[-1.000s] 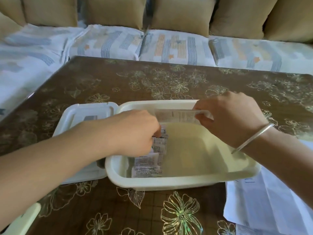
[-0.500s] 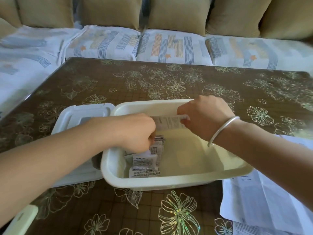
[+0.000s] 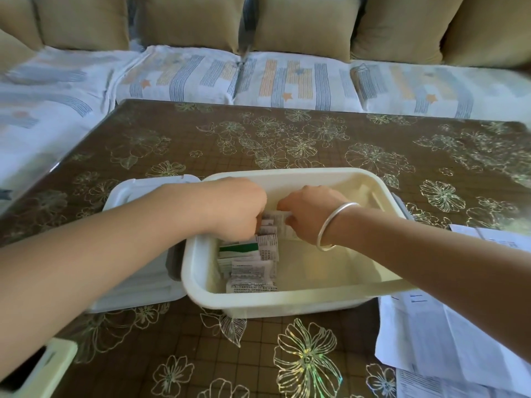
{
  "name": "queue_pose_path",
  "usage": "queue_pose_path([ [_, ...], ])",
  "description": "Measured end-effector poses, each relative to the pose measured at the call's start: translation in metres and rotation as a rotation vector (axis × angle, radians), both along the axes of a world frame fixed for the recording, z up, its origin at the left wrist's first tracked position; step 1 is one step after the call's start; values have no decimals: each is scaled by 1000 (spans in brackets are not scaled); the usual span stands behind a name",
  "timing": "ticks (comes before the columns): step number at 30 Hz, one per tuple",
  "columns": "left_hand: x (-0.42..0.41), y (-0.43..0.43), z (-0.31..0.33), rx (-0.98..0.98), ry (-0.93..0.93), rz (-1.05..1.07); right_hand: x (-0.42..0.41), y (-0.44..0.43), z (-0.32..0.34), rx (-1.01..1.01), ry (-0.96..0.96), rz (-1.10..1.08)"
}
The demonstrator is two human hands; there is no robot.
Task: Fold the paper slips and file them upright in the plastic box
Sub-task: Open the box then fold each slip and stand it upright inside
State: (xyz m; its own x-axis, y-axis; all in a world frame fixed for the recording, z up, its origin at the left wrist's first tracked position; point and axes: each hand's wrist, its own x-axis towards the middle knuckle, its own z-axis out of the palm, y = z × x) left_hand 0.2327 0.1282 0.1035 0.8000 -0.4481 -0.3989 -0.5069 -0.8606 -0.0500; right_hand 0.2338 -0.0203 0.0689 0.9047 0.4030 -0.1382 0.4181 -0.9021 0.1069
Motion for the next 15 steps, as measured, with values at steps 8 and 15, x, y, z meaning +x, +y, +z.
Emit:
queue_pose_path([
  [8, -13, 5, 5, -75, -270, -16, -19, 11, 17, -321, -247, 187],
  [15, -16, 21, 16, -282, -303, 42, -20, -2, 34, -146, -193, -52],
])
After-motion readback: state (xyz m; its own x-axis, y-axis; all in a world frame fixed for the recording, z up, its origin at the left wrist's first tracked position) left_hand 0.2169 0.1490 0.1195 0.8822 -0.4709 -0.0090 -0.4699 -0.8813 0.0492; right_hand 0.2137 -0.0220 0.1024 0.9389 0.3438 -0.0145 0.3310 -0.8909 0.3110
